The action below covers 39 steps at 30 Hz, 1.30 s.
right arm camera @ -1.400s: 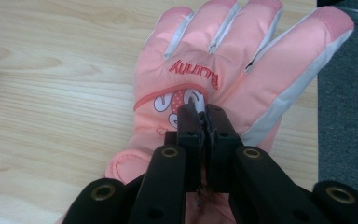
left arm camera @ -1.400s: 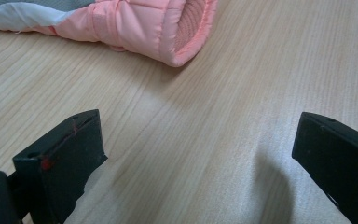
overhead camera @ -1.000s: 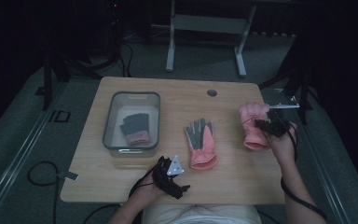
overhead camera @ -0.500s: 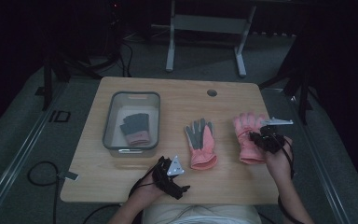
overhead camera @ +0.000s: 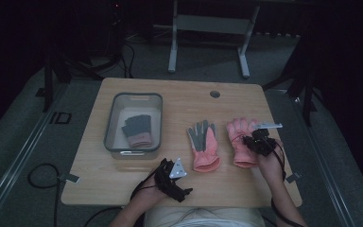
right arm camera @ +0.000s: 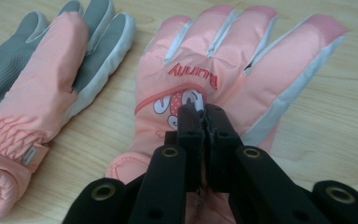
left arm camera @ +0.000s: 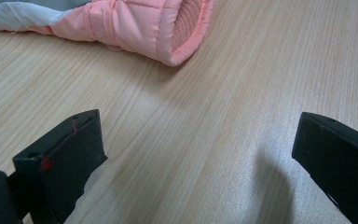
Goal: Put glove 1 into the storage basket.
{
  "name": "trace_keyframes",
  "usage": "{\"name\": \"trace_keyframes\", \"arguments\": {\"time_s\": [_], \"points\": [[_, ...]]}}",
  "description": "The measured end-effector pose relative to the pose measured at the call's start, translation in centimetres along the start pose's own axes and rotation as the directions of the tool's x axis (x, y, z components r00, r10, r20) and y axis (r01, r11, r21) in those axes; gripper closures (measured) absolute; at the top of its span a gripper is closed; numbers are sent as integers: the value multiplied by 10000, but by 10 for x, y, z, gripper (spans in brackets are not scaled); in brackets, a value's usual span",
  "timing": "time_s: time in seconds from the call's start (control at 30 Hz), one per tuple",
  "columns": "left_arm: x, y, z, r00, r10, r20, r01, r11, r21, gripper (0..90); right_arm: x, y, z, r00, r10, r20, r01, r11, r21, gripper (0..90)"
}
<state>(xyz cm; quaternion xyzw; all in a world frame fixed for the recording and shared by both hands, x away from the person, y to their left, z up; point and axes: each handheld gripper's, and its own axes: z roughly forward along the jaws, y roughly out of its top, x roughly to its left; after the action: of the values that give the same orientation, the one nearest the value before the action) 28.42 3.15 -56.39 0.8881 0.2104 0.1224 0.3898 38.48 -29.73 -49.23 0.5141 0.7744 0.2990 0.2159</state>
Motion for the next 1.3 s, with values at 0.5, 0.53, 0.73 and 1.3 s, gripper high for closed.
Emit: {"name": "trace_keyframes", "arguments": {"time_s": [0.5,0.53,0.73,1.3], "points": [[0,0,0,9999,73,-123,-73,10000,1,18,-1,-12,28,9991,-240,-348,259,9981,563,808],[1,0,0,9998,54,-170,-54,10000,36,18,-2,-10,26,9988,-222,-444,245,9983,531,791],[0,0,0,9999,23,-127,-23,10000,-7,18,-7,1,7,9905,-1043,-897,1038,9945,-105,676],[0,0,0,10000,55,-79,-55,10000,-20,18,-7,-9,25,9810,-1805,-710,1864,9786,877,637]]}}
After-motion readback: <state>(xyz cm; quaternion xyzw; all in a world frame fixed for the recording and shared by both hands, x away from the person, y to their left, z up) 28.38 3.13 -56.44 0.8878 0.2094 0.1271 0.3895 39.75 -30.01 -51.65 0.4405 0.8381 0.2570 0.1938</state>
